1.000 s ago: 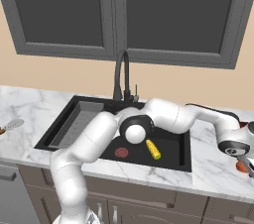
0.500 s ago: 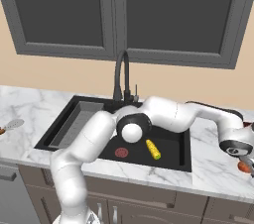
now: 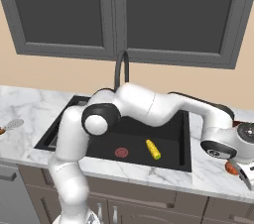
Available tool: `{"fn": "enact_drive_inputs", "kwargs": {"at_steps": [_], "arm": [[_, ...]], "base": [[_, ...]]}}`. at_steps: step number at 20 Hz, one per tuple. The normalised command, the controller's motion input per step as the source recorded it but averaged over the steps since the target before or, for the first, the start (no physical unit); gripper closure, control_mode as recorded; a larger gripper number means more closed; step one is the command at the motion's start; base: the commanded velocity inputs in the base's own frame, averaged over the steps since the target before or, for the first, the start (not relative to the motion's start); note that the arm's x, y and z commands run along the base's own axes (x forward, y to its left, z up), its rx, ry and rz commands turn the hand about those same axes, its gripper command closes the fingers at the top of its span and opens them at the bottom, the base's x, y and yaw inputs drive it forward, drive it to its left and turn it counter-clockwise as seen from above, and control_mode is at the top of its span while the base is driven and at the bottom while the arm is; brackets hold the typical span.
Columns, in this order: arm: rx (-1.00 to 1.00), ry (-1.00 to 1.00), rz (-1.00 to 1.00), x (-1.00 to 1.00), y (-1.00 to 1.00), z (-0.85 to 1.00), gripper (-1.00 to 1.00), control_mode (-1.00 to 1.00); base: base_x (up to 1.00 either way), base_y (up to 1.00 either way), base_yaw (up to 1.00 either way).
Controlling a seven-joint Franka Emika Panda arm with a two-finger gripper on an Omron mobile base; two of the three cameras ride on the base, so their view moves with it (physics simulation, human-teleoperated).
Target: Pick up all produce items and place them in the sink. Turn on the sink faucet to wash them. Then turn the sink off and put them in the tray.
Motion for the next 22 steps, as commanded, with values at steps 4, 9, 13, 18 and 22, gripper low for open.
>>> {"fn": "enact_drive_inputs", "kwargs": {"at_steps": [4, 9, 13, 18, 22], "arm": [[-0.13, 0.00, 0.05, 0.00, 1.00, 0.31, 1.00, -1.00], [-0.07, 0.01, 0.10, 0.04, 1.00, 0.07, 1.00, -1.00], [-0.09, 0.04, 0.18, 0.18, 1.00, 0.00, 1.00, -1.00], [-0.06, 0.11, 0.20, 0.36, 0.98, 0.15, 1.00, -1.00], [-0.04, 0.16, 0.20, 0.42, 0.87, 0.19, 1.00, -1.00]], "base": [[0.00, 0.00, 0.00], [0.00, 0.00, 0.00], [0.00, 0.00, 0.00], [0.00, 0.00, 0.00], [0.00, 0.00, 0.00]]}}
